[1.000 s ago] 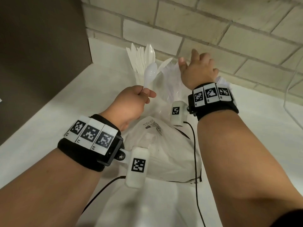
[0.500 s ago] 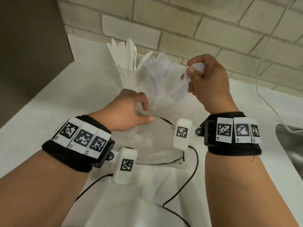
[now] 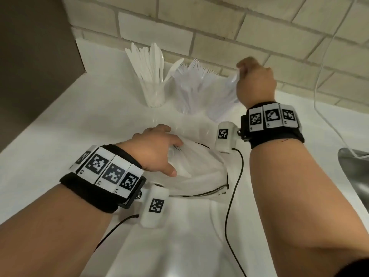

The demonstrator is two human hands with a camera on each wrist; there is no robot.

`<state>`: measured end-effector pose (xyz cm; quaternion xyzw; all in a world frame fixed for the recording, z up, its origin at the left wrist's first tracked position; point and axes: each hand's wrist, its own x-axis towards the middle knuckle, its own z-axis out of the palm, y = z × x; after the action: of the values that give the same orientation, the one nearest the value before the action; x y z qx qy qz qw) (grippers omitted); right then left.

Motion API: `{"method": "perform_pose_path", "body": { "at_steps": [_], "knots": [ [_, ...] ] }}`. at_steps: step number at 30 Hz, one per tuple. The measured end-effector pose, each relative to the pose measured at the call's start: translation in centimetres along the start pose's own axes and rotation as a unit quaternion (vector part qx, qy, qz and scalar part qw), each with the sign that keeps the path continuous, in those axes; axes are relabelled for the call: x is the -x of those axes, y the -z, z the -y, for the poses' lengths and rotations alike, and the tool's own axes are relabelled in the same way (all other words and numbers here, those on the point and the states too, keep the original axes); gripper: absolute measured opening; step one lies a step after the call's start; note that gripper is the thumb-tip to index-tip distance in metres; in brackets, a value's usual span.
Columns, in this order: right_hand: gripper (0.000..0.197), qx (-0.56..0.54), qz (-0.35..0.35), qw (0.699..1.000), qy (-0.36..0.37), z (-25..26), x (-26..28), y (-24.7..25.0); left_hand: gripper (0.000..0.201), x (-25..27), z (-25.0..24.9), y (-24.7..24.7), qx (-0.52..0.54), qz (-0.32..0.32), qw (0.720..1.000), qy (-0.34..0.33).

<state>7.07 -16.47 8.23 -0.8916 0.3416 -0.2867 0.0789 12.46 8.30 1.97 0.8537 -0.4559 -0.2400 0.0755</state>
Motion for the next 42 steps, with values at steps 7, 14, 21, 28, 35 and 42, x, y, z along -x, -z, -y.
{"method": "perform_pose_path", "body": {
  "at_steps": [7, 14, 21, 28, 35, 42],
  "knots": [
    [0.038, 0.187, 0.108, 0.975, -0.041, -0.8, 1.7, -3.6, 0.080, -0.1, 0.7, -0.3, 0.007, -0.002, 1.000, 0.004],
    [0.049, 0.090, 0.055, 0.991, -0.080, -1.1, 2.7, 1.7, 0.071, 1.8, -1.2, 0.2, -0.005, -0.015, 0.999, -0.051],
    [0.050, -0.057, 0.107, 0.979, -0.163, -3.0, 9.7, 4.6, 0.050, 1.9, -3.2, -1.6, -0.129, 0.024, 0.990, -0.048],
    [0.039, -0.280, 0.092, 0.934, -0.203, -1.8, 15.8, 3.1, 0.035, 1.3, -0.2, -1.5, 0.082, -0.157, 0.984, 0.028],
    [0.069, -0.491, 0.235, 0.804, -0.240, 3.6, 18.7, 1.0, 0.028, 4.1, -0.7, -1.7, 0.416, -0.199, 0.887, -0.014],
    [0.031, -0.272, 0.099, 0.956, -0.047, 5.1, 19.1, 0.8, 0.084, 5.5, -1.2, -1.3, 0.659, -0.027, 0.744, -0.105]
  ]
}}
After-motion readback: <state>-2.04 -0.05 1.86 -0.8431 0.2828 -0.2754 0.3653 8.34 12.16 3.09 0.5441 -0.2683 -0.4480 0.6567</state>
